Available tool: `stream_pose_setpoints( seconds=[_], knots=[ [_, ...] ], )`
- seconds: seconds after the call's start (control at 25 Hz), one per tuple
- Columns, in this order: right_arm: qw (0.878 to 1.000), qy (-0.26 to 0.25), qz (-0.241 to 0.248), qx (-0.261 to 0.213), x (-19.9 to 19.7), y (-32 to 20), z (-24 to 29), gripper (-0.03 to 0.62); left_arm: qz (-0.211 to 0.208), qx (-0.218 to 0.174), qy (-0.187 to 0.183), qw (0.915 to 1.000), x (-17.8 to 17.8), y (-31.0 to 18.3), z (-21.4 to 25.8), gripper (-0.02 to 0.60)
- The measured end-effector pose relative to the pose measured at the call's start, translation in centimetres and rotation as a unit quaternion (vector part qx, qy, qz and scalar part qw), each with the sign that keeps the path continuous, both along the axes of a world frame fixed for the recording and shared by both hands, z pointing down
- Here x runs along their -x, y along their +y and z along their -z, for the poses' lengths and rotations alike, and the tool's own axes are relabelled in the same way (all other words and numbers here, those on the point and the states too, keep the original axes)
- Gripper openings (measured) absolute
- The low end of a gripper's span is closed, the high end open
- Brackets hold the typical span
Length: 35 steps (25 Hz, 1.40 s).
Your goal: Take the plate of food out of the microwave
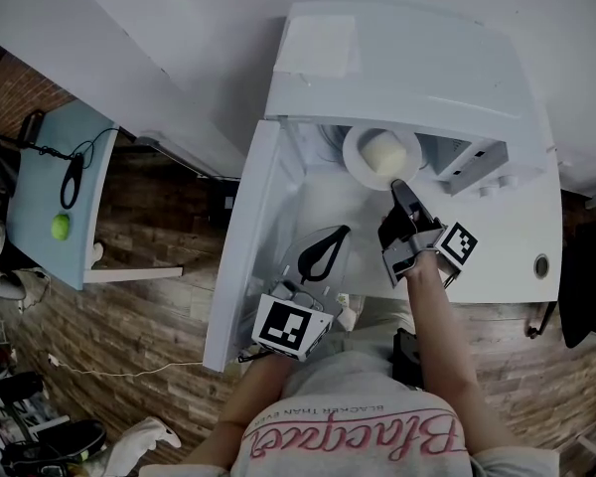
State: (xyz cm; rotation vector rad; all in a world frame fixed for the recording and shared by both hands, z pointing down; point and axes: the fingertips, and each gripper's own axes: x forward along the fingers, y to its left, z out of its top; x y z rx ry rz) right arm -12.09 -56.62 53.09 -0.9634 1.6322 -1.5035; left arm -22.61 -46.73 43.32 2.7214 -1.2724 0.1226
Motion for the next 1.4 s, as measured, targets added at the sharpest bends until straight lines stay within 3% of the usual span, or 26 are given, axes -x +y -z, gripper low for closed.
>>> stream_pose_setpoints(
  seconds=[0.8, 1.4],
  knots=[
    [1.0, 0.018, 0.009, -0.009, 1.3, 2.3, 1.4, 0.018, -0.001, -0.014, 0.019, 0.9997, -0.1, 1.6, 0.8, 0.008],
    [0.999, -0.005, 0.02, -0.036, 1.9, 3.8, 2.2, 0.018, 0.012, -0.021, 0.025, 0.9994, 0.3, 2.7, 1.0, 0.008]
  ],
)
